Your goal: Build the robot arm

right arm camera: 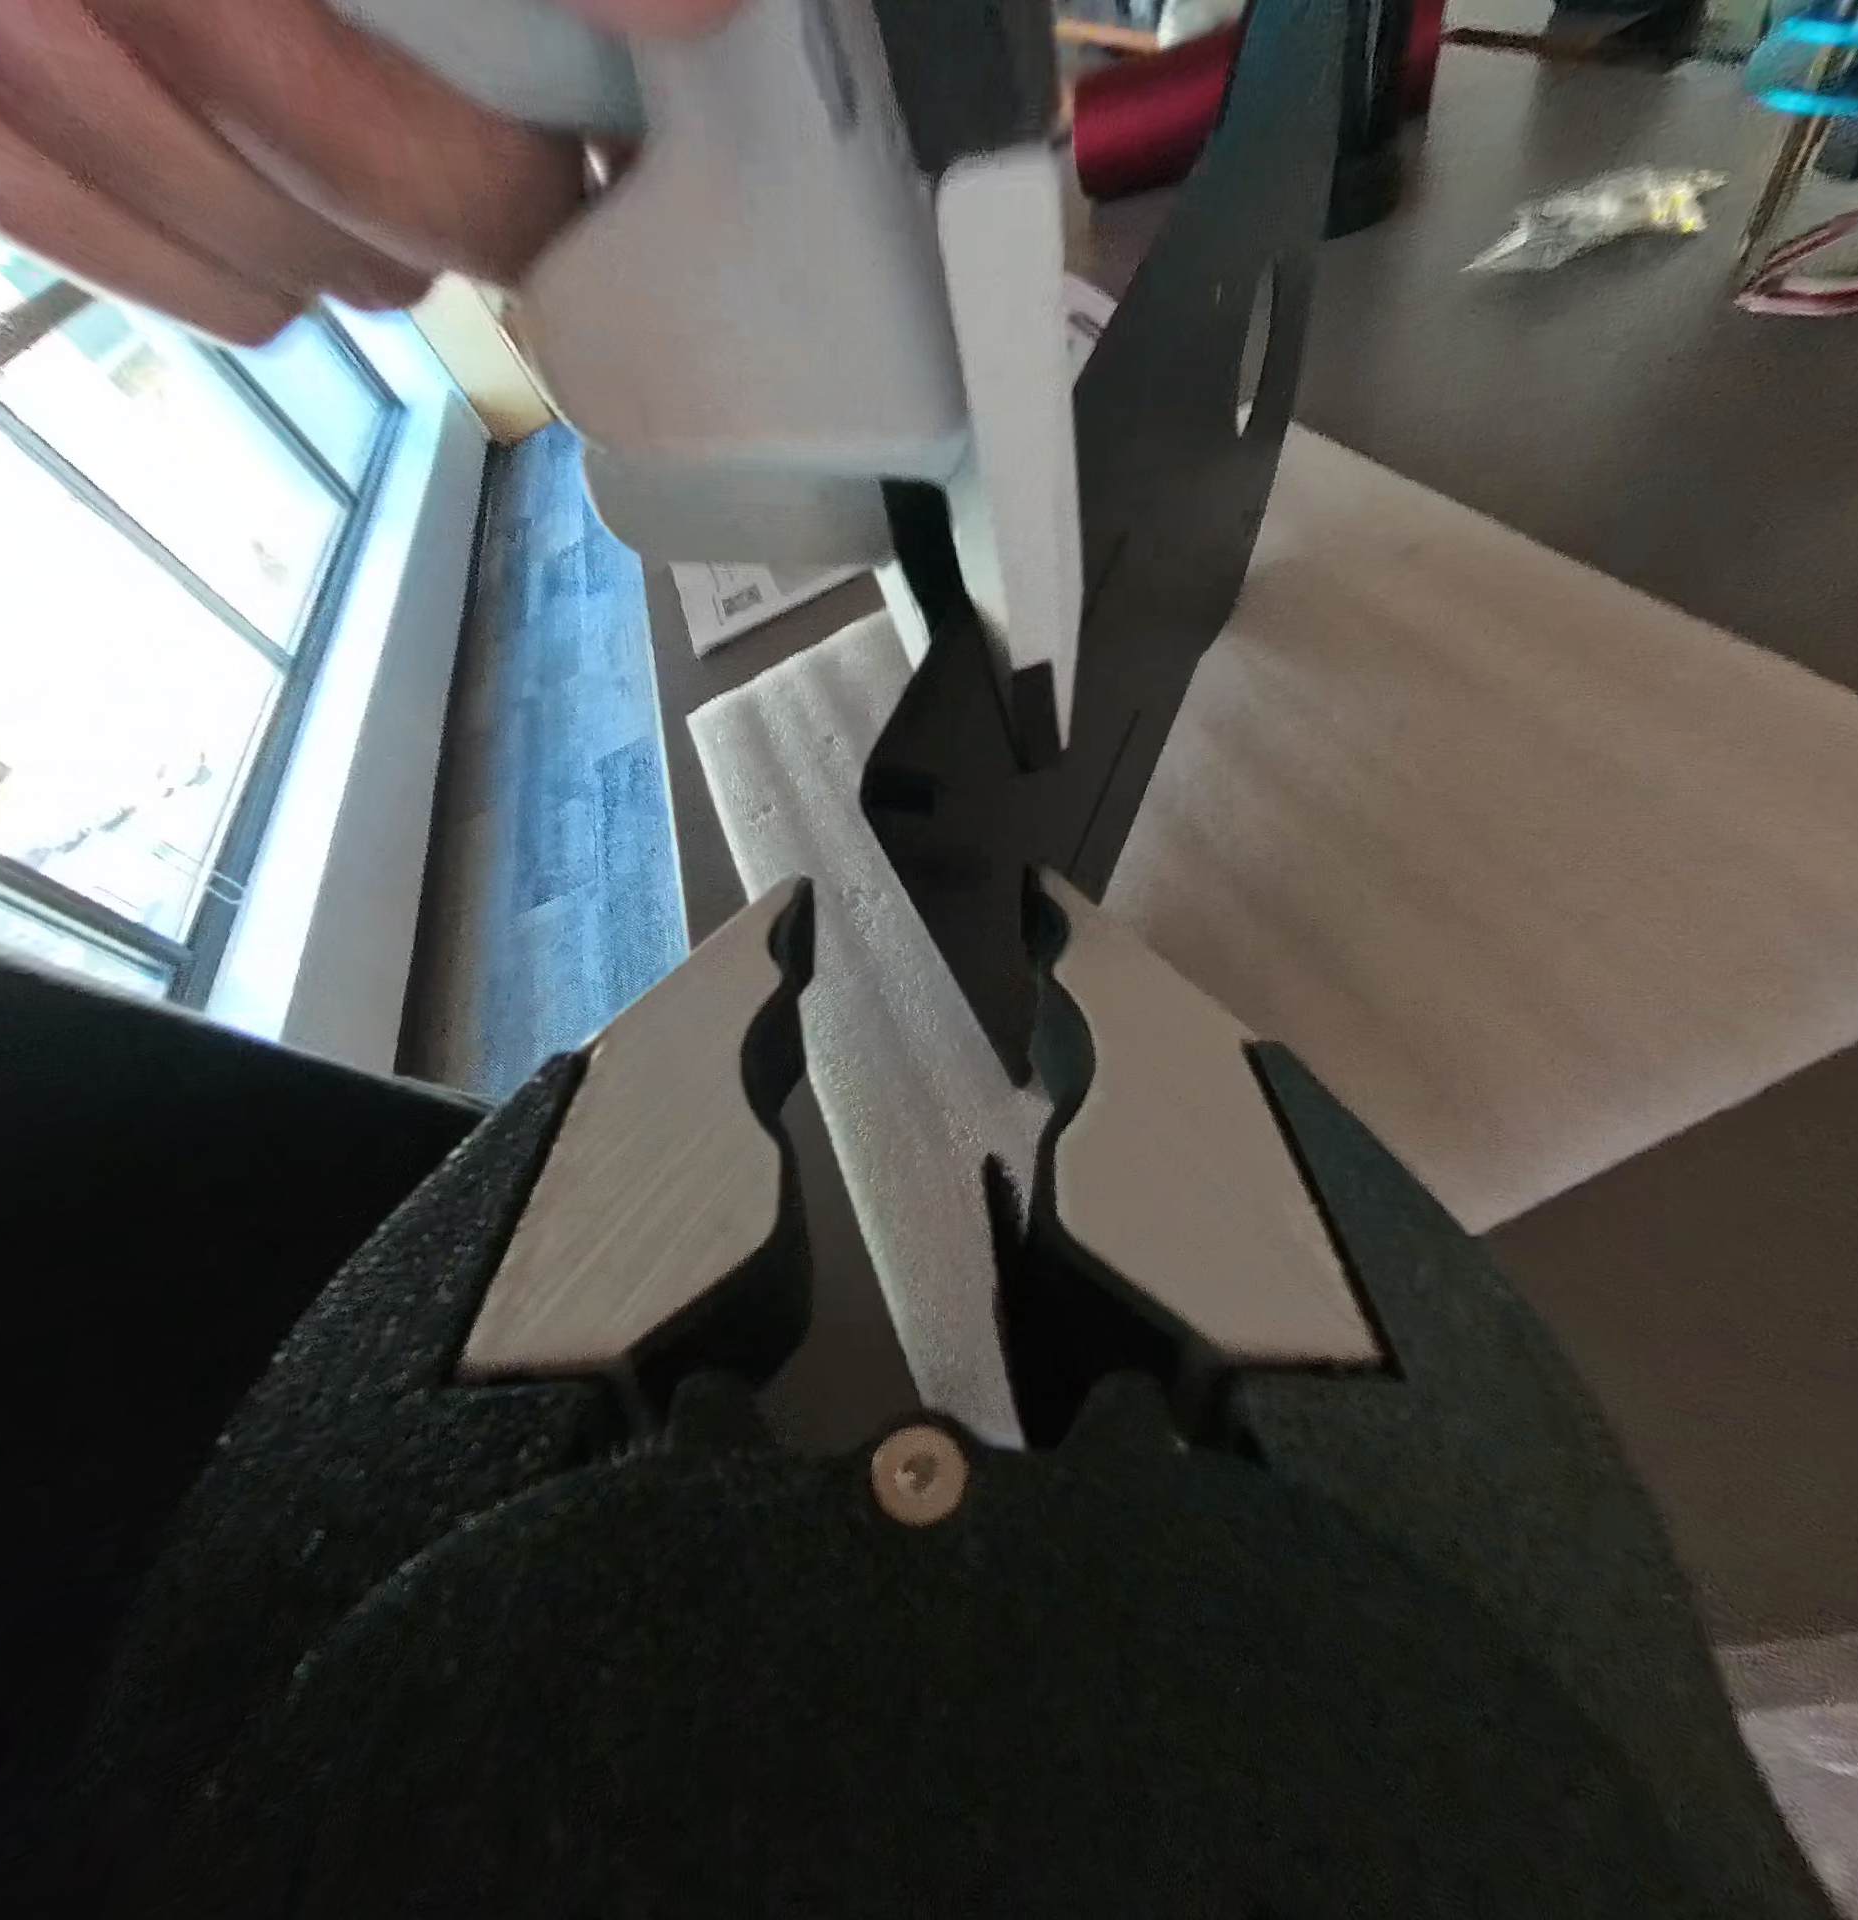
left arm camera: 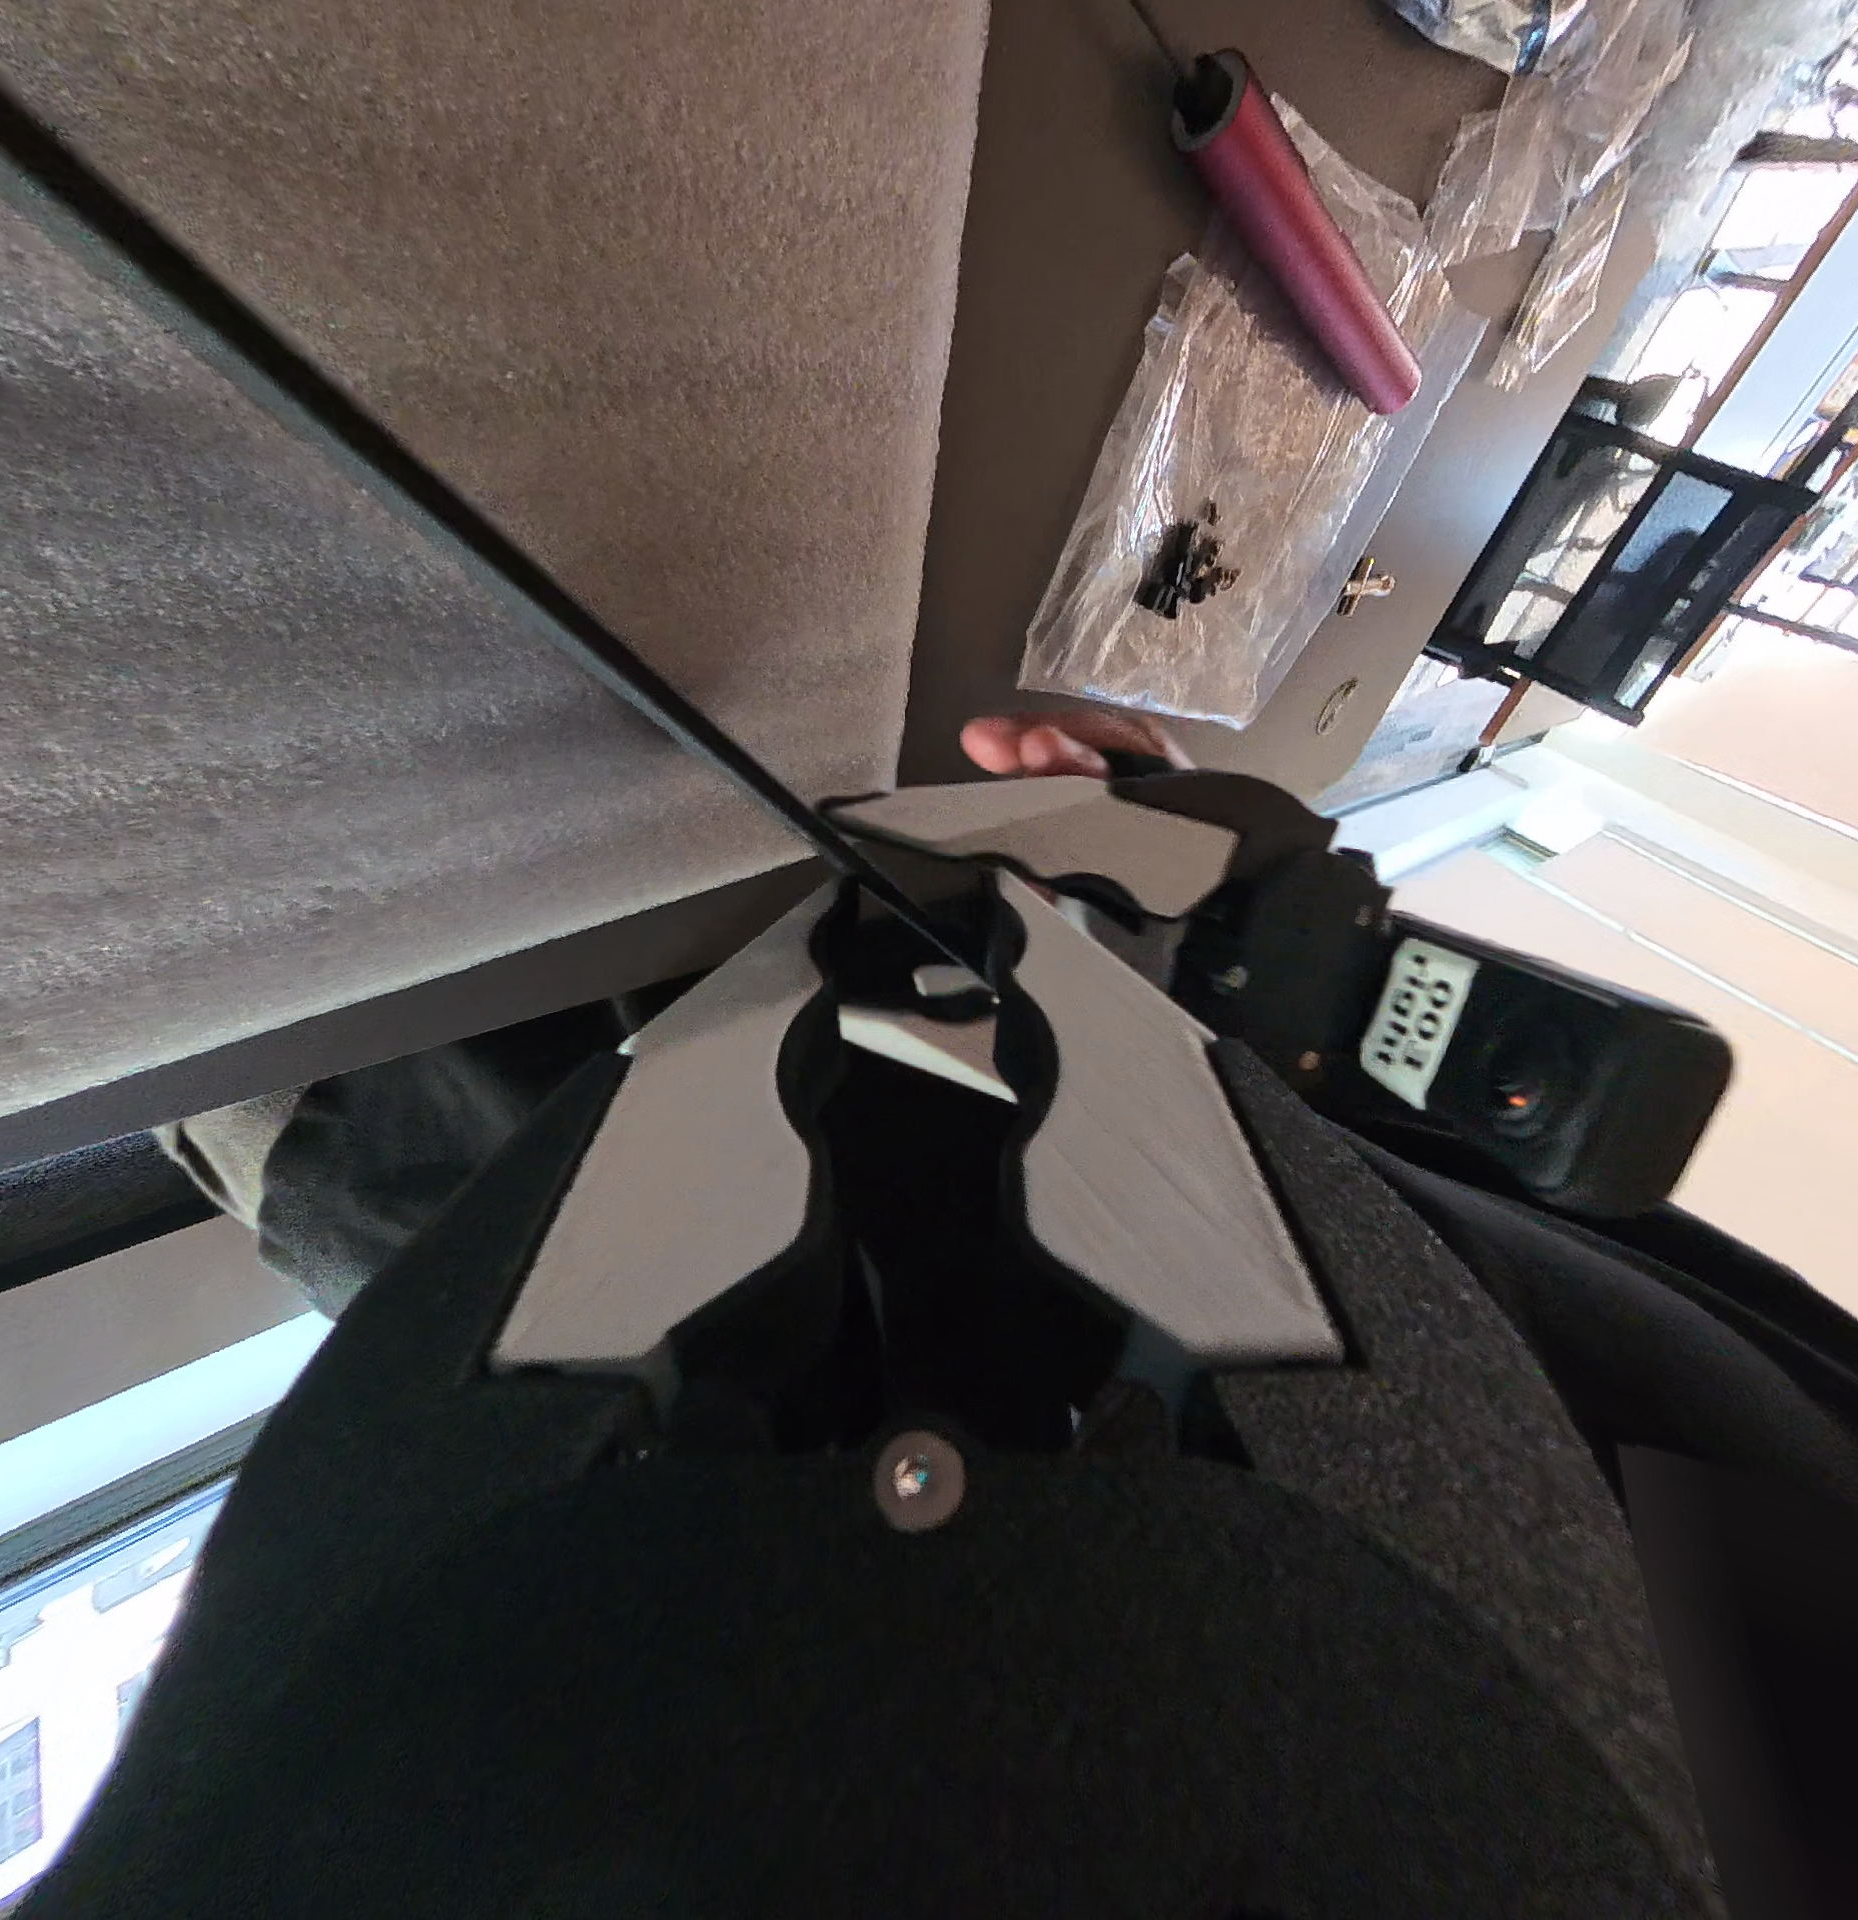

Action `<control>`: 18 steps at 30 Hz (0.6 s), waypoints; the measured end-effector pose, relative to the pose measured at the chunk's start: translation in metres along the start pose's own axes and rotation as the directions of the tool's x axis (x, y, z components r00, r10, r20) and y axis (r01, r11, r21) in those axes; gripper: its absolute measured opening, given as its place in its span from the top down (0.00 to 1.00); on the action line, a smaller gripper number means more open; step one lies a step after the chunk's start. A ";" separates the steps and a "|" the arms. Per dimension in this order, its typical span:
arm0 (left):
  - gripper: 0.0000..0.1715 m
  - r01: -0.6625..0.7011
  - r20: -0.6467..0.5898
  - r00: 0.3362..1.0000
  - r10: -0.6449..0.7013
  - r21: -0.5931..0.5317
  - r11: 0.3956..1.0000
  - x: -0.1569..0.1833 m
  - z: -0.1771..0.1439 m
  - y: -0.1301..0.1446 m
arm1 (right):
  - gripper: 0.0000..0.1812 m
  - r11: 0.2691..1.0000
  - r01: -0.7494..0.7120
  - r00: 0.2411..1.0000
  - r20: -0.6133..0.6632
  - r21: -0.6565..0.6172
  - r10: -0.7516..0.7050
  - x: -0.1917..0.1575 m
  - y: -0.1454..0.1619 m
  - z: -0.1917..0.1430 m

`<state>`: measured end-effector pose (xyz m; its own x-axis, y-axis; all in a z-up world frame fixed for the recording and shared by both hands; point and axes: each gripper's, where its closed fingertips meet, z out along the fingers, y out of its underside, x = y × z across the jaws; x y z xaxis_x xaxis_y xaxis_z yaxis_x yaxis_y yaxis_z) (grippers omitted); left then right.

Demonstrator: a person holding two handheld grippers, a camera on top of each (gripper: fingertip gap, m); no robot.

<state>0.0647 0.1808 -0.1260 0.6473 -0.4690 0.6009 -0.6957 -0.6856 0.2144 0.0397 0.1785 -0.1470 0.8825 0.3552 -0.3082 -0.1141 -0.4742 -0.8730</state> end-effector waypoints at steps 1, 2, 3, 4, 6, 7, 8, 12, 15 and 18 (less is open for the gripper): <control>0.86 -0.010 -0.007 1.000 0.010 -0.010 1.000 0.000 0.000 0.000 | 0.82 1.000 -0.006 1.000 -0.030 -0.007 0.006 0.003 0.004 0.006; 0.86 -0.024 -0.015 1.000 0.023 -0.019 1.000 0.001 0.000 0.000 | 0.87 1.000 -0.009 0.997 -0.077 0.002 0.009 0.009 0.005 0.010; 0.85 -0.044 -0.028 0.999 0.043 -0.028 0.999 0.002 0.000 0.000 | 0.93 1.000 -0.002 0.992 -0.125 0.016 0.004 0.015 0.004 0.010; 0.84 -0.073 -0.047 0.996 0.072 -0.033 0.997 0.004 -0.001 0.000 | 0.94 0.999 0.005 0.989 -0.151 0.033 0.000 0.017 0.002 0.009; 0.83 -0.165 -0.108 0.982 0.158 -0.060 0.984 0.014 -0.007 0.005 | 0.96 0.999 0.010 0.977 -0.213 0.048 0.001 0.022 0.002 0.007; 0.82 -0.224 -0.136 0.967 0.213 -0.070 0.972 0.019 -0.013 0.010 | 0.97 0.999 -0.003 0.968 -0.250 0.051 0.016 0.028 0.002 0.005; 0.82 -0.265 -0.168 0.953 0.252 -0.063 0.962 0.023 -0.023 0.014 | 0.99 0.999 -0.018 0.958 -0.285 0.052 0.032 0.035 0.003 0.002; 0.82 -0.551 -0.257 0.798 0.545 0.053 0.833 0.023 -0.082 0.029 | 0.98 0.964 -0.207 0.944 -0.226 0.166 0.242 0.042 -0.008 -0.005; 0.82 -0.885 0.114 0.460 0.881 0.135 0.445 -0.019 -0.102 -0.013 | 0.96 0.939 -0.262 0.930 -0.200 0.223 0.307 0.042 -0.021 -0.008; 0.84 -0.973 0.473 0.184 0.861 0.213 0.091 -0.047 -0.117 -0.084 | 0.97 0.915 -0.304 0.912 -0.197 0.266 0.360 0.045 -0.033 -0.012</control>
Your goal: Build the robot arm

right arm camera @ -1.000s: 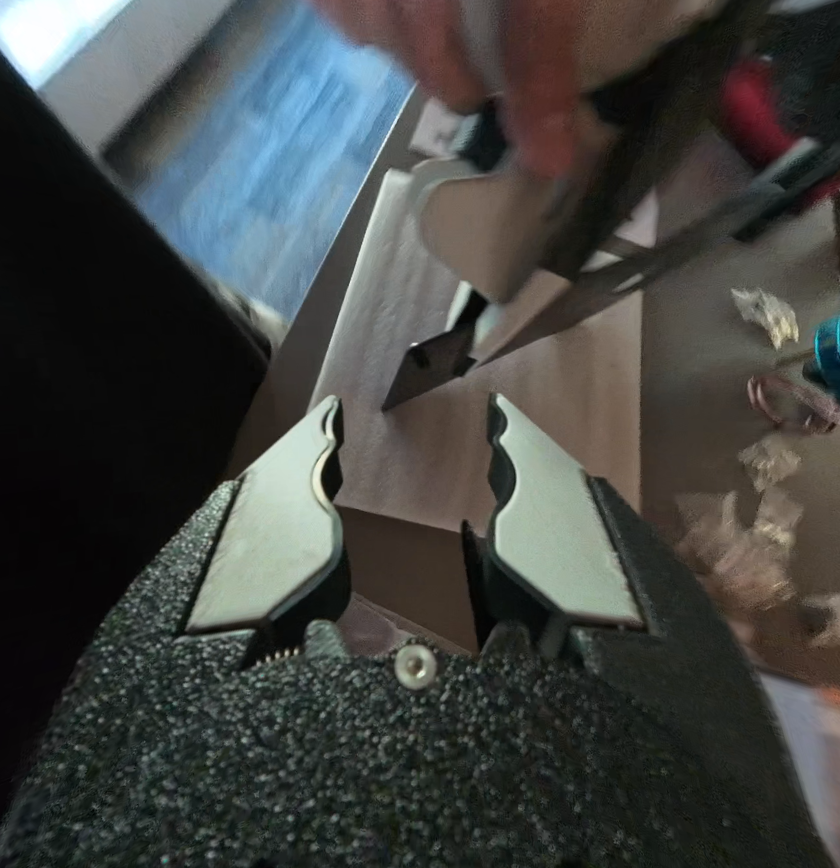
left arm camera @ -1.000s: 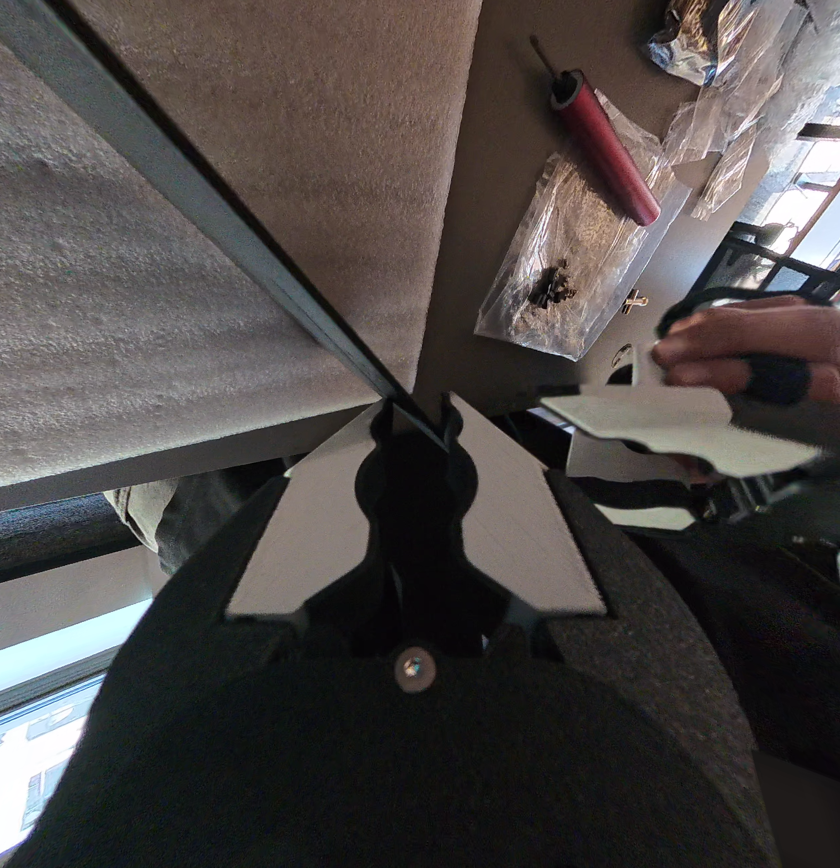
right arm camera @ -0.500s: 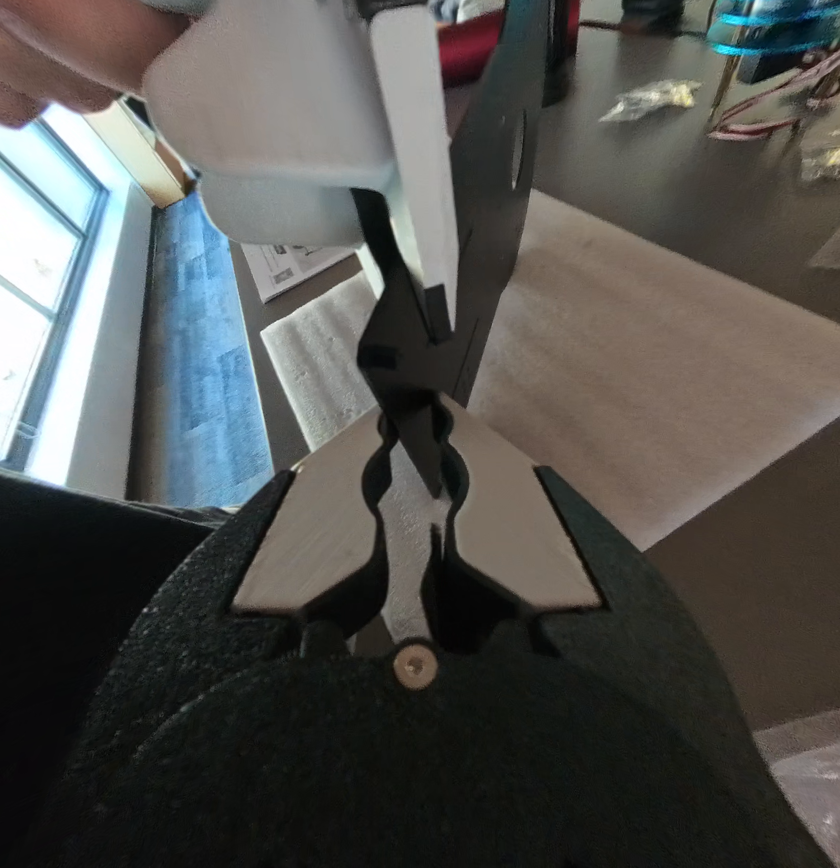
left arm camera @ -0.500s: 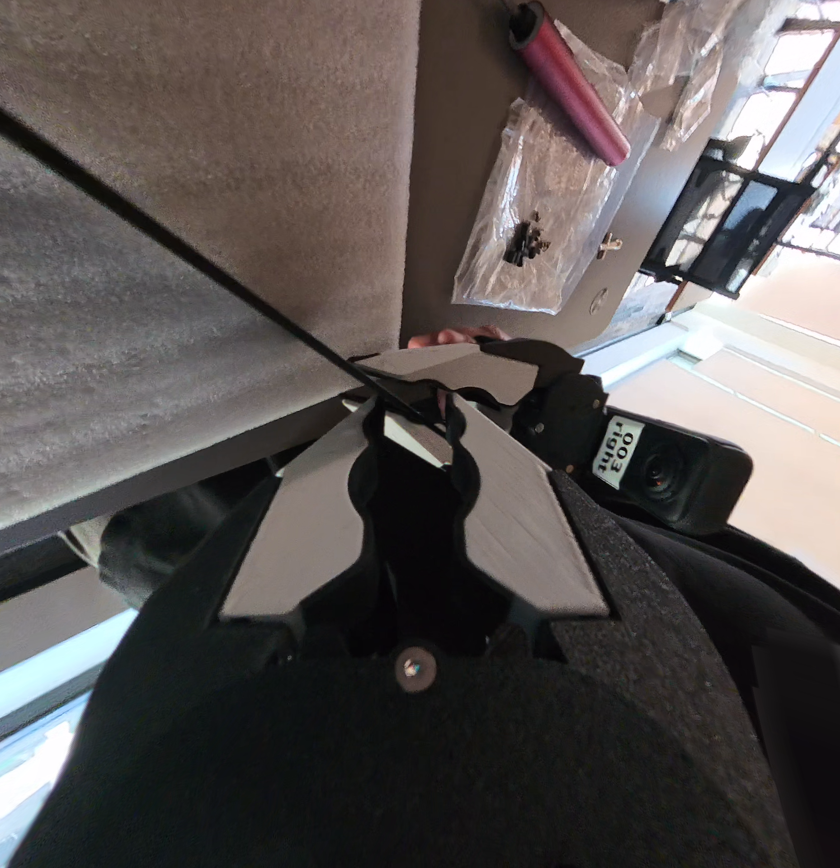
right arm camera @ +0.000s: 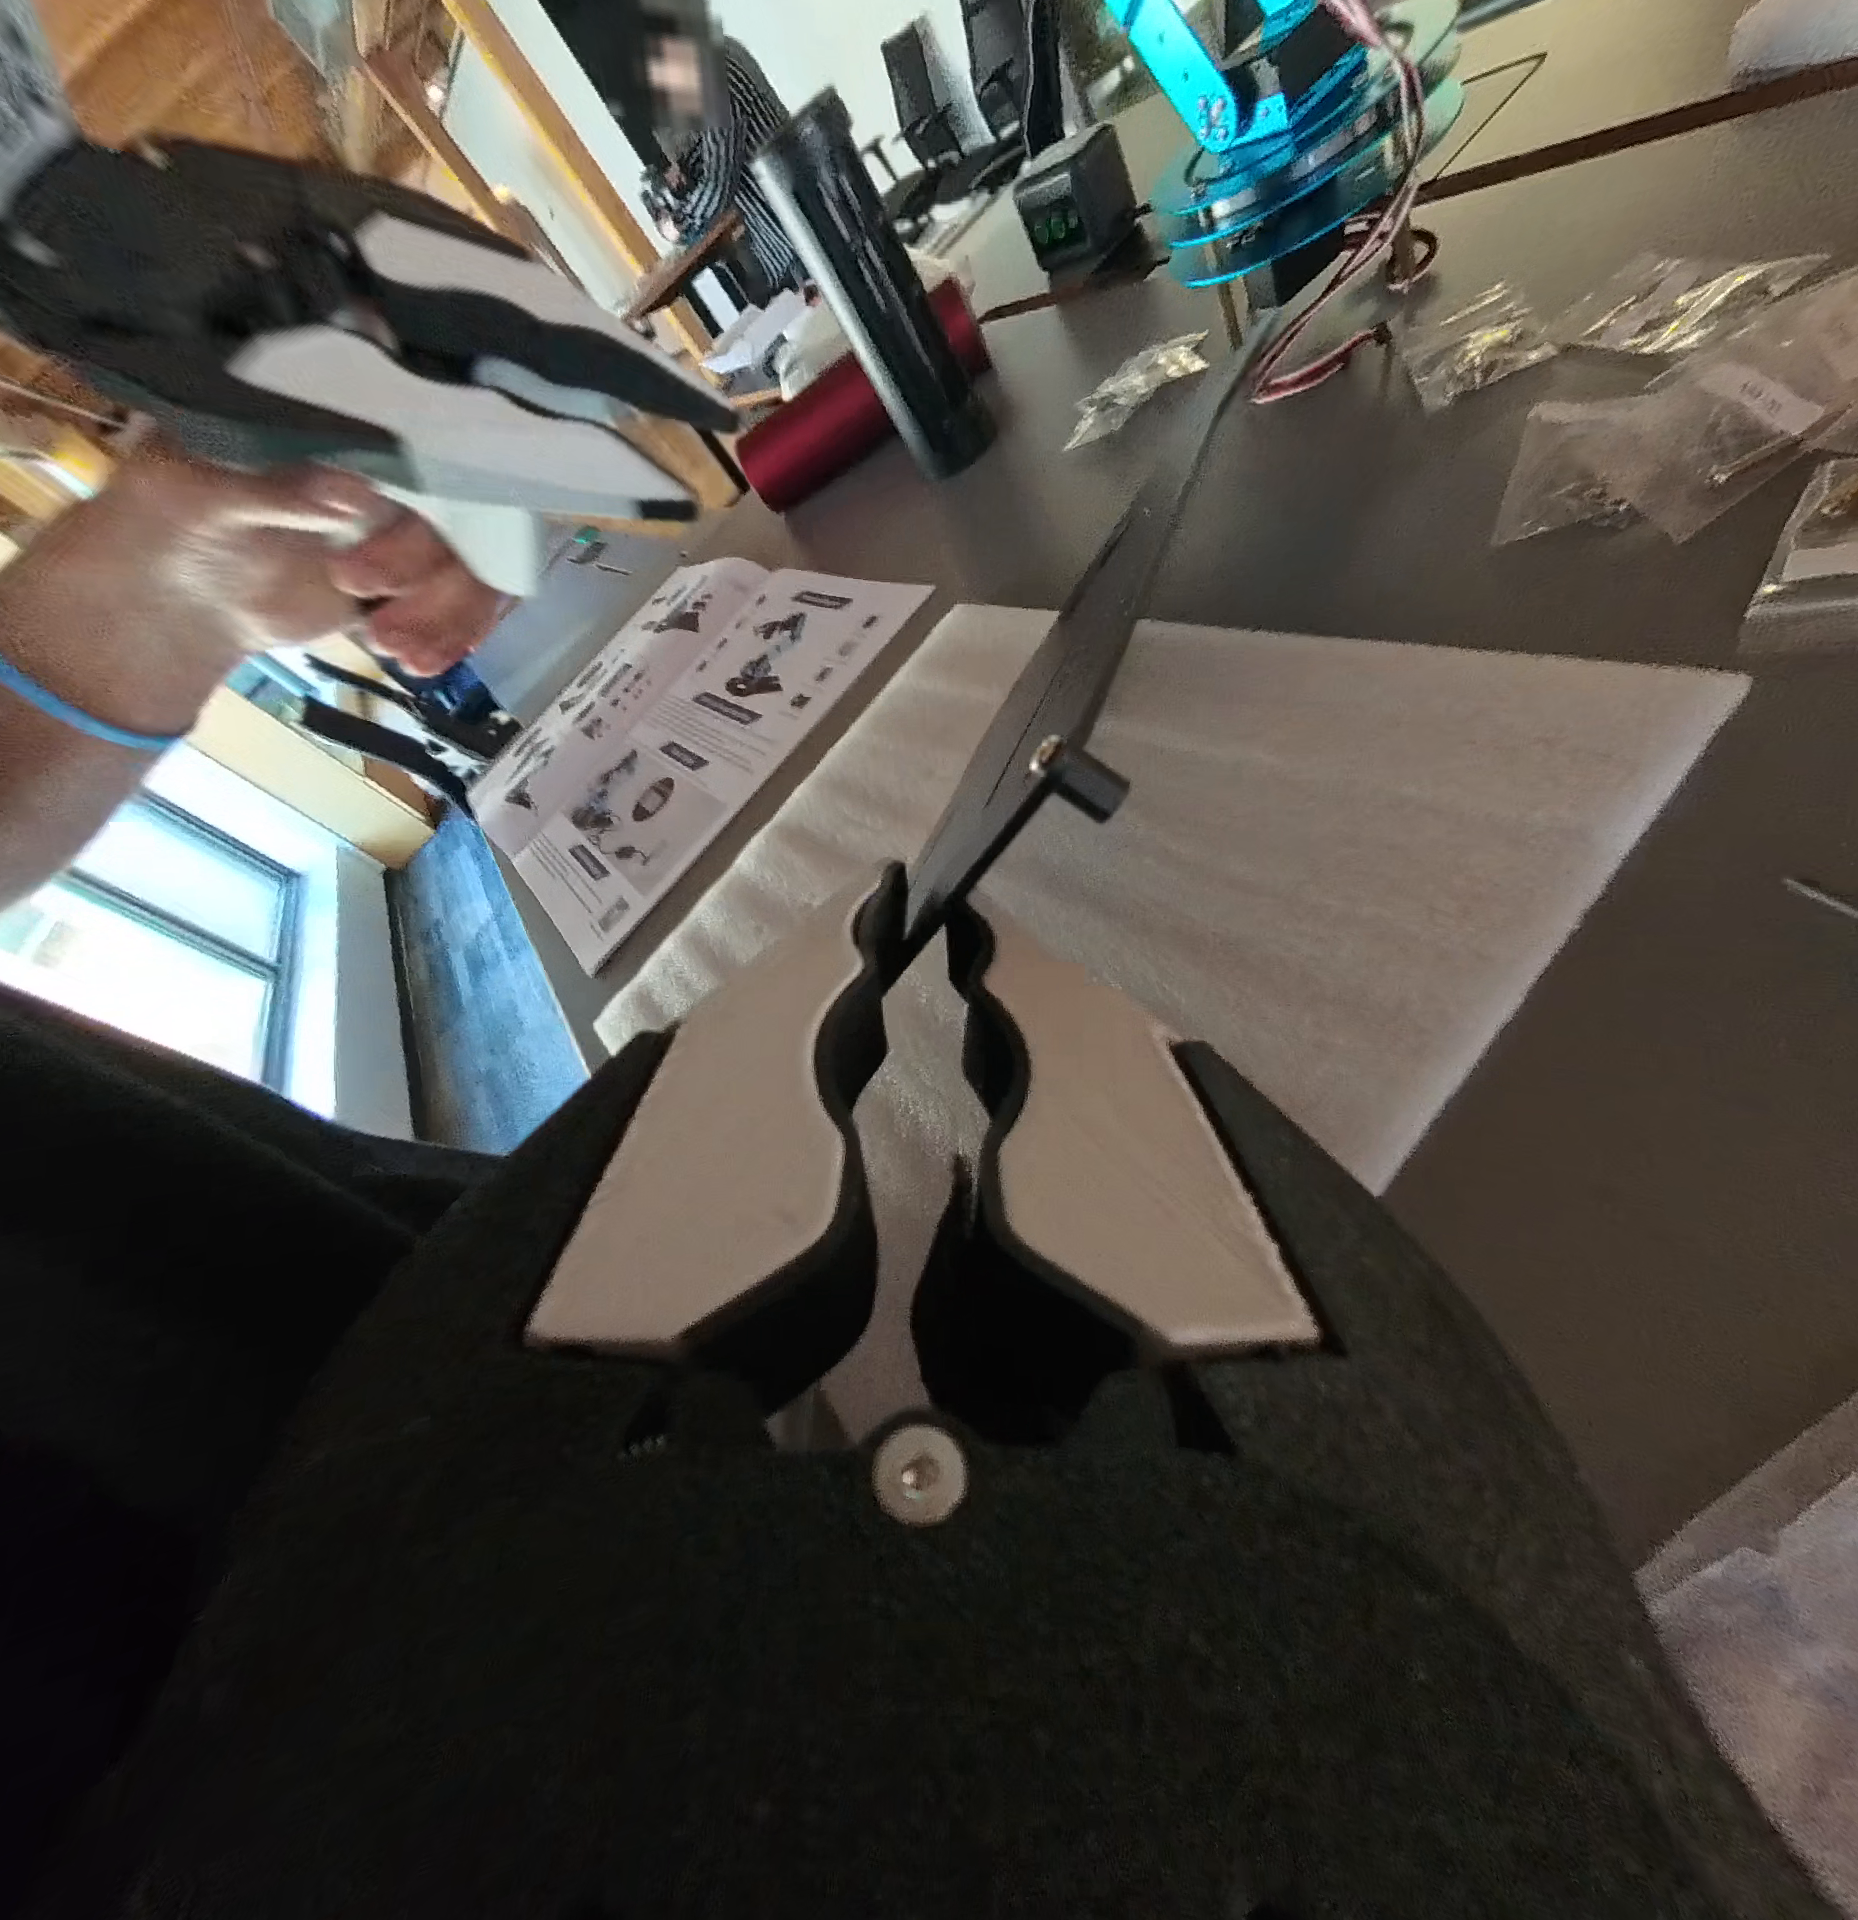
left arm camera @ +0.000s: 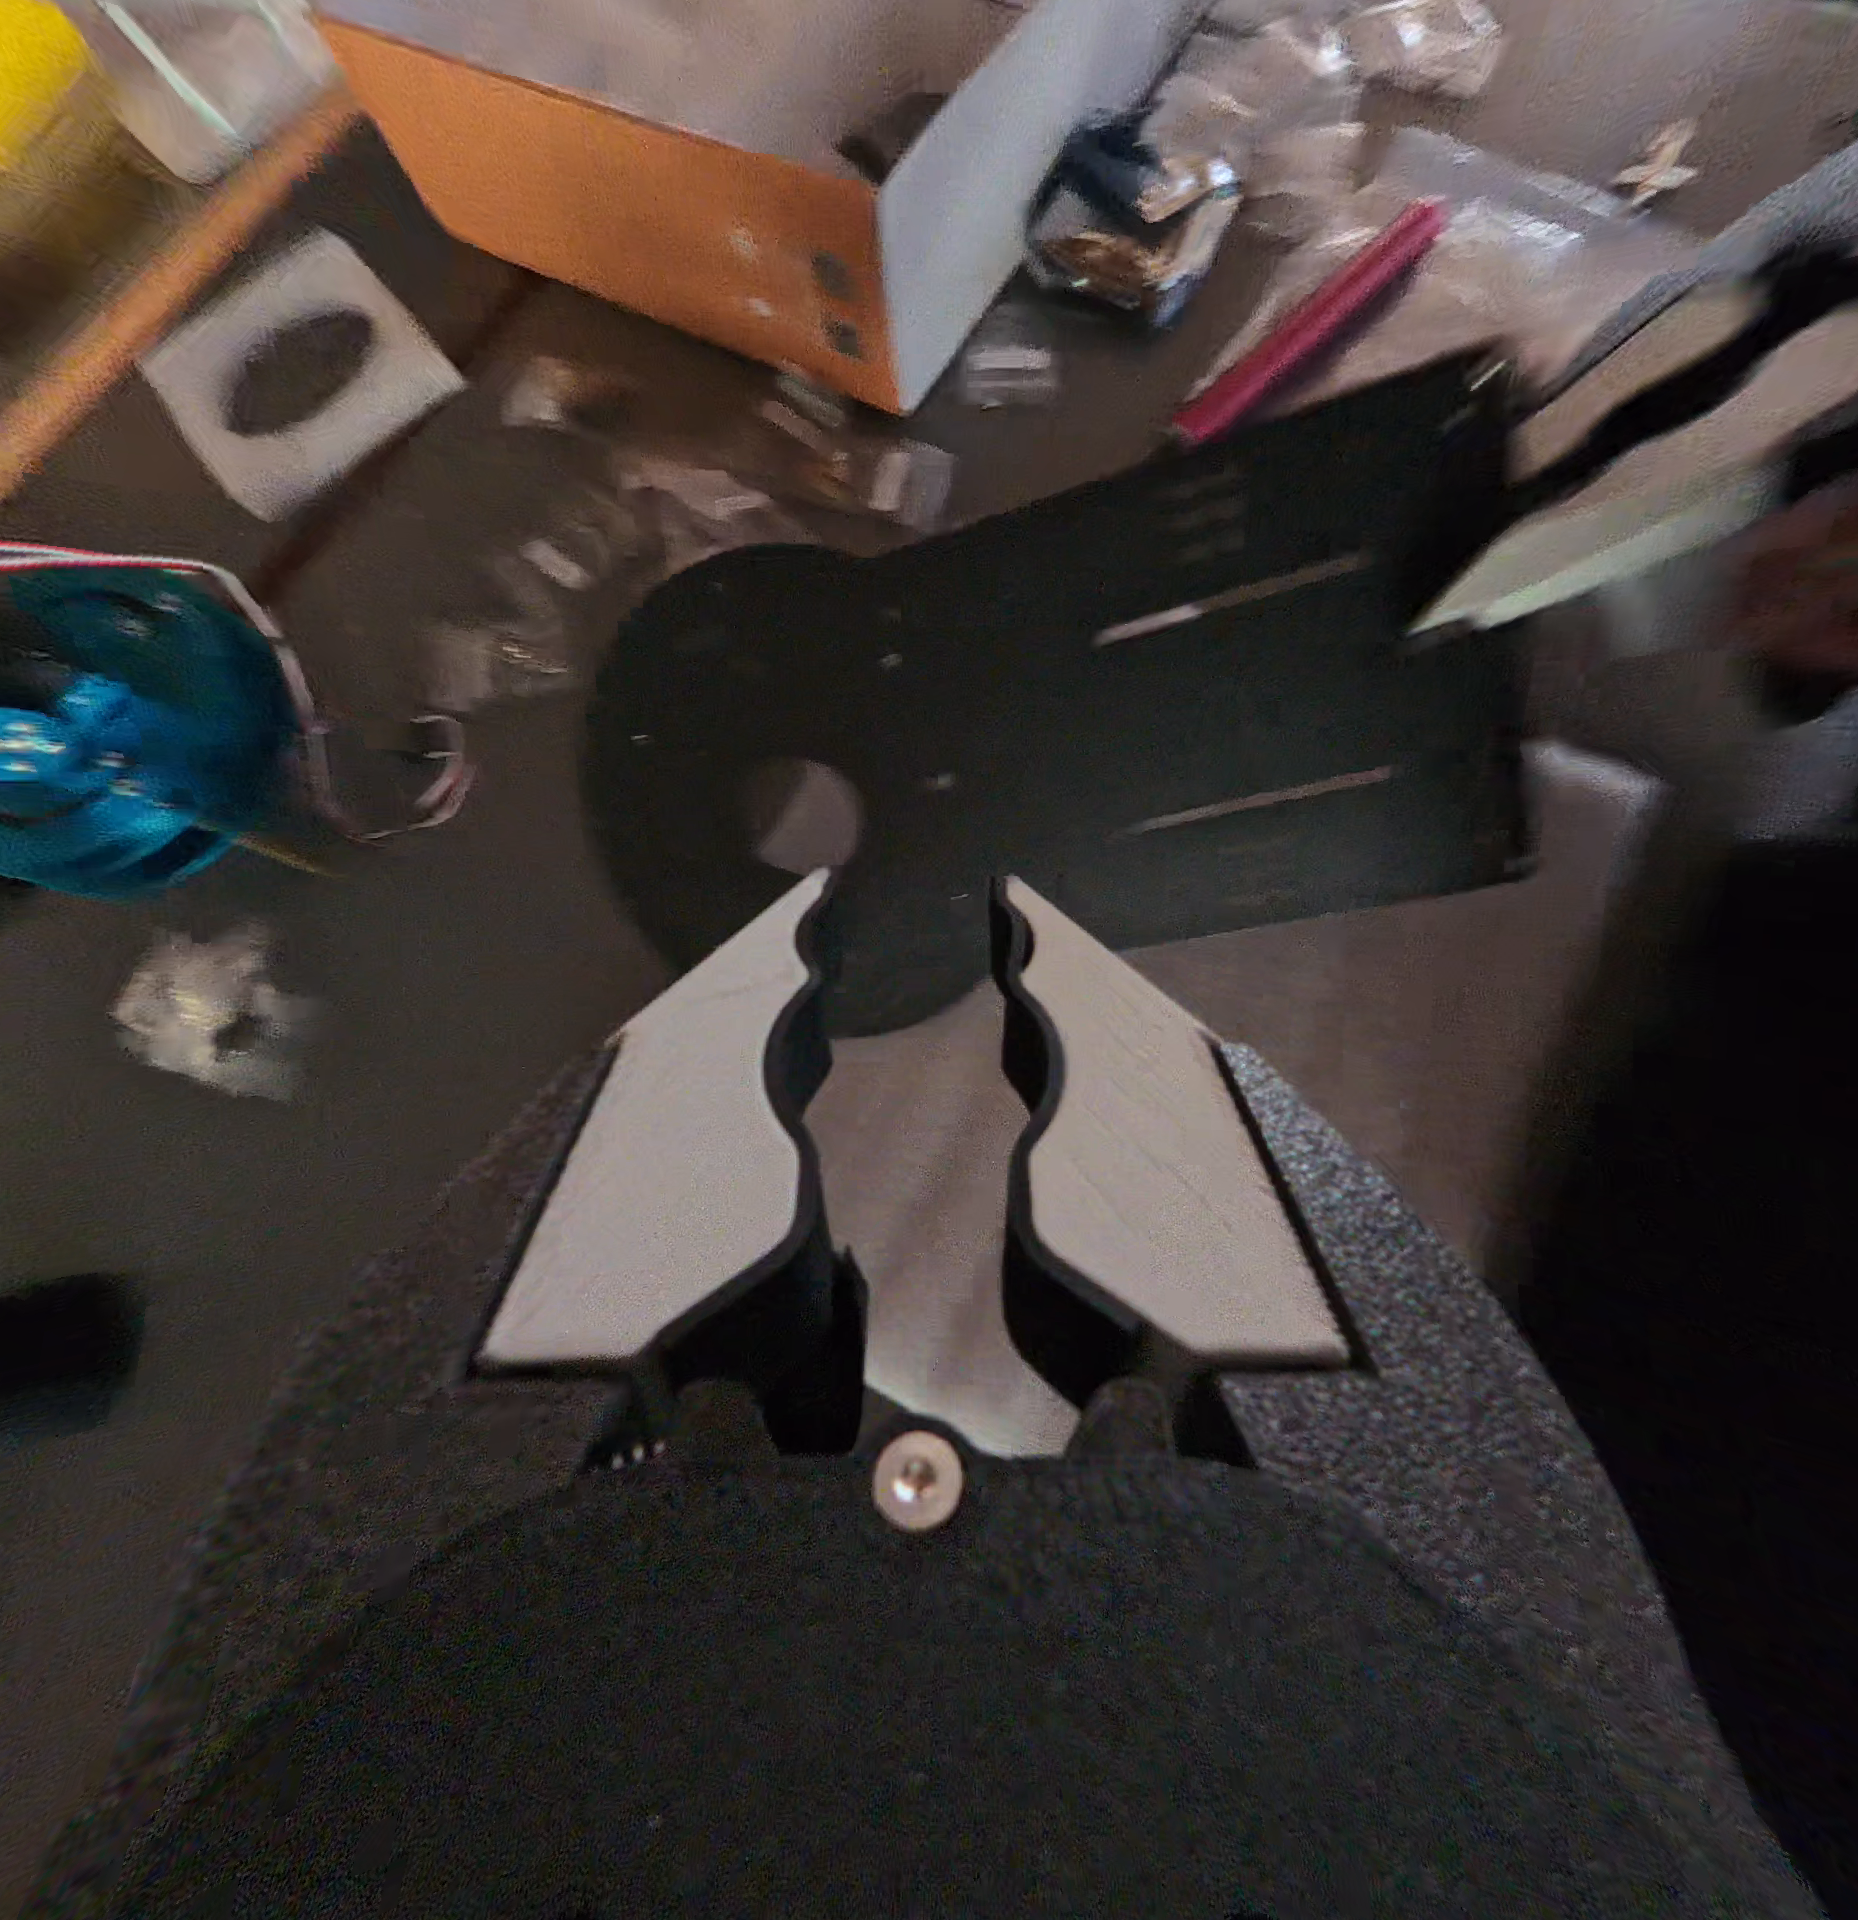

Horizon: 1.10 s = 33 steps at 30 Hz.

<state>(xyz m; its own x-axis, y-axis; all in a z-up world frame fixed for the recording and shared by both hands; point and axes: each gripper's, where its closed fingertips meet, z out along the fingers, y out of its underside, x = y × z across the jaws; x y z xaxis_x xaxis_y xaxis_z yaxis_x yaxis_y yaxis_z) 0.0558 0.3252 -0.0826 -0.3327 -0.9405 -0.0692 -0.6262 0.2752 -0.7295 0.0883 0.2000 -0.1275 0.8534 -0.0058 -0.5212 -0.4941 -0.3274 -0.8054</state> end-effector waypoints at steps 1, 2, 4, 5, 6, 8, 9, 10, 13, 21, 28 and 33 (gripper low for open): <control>0.83 -0.028 0.040 0.999 0.027 0.030 0.999 -0.015 0.008 0.011 | 0.97 1.000 0.011 1.000 -0.020 -0.007 -0.011 0.001 -0.001 0.000; 0.81 -0.017 0.062 0.998 0.014 0.048 0.999 -0.028 0.018 0.023 | 0.98 1.000 0.015 0.999 -0.035 -0.014 -0.015 0.001 -0.003 -0.001; 0.65 0.026 -0.021 0.999 -0.025 0.051 0.998 -0.032 0.042 0.046 | 0.99 0.999 0.037 0.997 -0.068 -0.029 -0.038 0.001 -0.006 -0.002; 0.58 0.031 -0.068 0.997 -0.027 0.056 0.998 -0.031 0.053 0.052 | 0.99 0.998 0.054 0.995 -0.084 -0.042 -0.057 0.001 -0.008 -0.004; 0.58 0.017 -0.091 0.996 -0.011 0.065 0.998 -0.031 0.062 0.056 | 0.99 0.997 0.060 0.993 -0.097 -0.053 -0.065 0.000 -0.011 -0.005; 0.59 -0.026 -0.120 0.992 0.039 0.113 0.993 -0.031 0.071 0.051 | 0.99 0.993 0.099 0.986 -0.126 -0.060 -0.105 -0.001 -0.020 -0.009; 0.66 -0.016 -0.151 0.988 0.040 0.155 0.988 -0.030 0.071 0.044 | 1.00 0.990 0.125 0.982 -0.135 -0.069 -0.133 -0.003 -0.025 -0.011; 0.72 0.022 -0.224 0.974 0.019 0.183 0.983 -0.026 0.068 0.037 | 1.00 0.985 0.155 0.975 -0.146 -0.080 -0.165 -0.006 -0.029 -0.011; 0.71 0.236 -0.478 0.871 -0.114 0.203 0.950 -0.011 0.053 0.014 | 1.00 0.977 0.190 0.964 -0.170 -0.094 -0.204 -0.014 -0.037 -0.009; 0.62 0.372 -0.511 0.830 -0.224 0.209 0.904 0.005 0.073 0.012 | 1.00 0.967 0.231 0.953 -0.175 -0.111 -0.248 -0.026 -0.036 -0.005; 0.69 0.503 -0.582 0.767 -0.271 0.283 0.817 0.012 0.063 -0.019 | 1.00 0.991 0.136 0.978 -0.162 -0.001 -0.135 -0.026 -0.049 -0.019; 0.71 0.399 -0.491 0.850 -0.188 0.369 0.839 0.013 0.017 -0.039 | 0.99 0.981 0.192 0.972 -0.142 0.013 -0.188 -0.051 -0.050 -0.025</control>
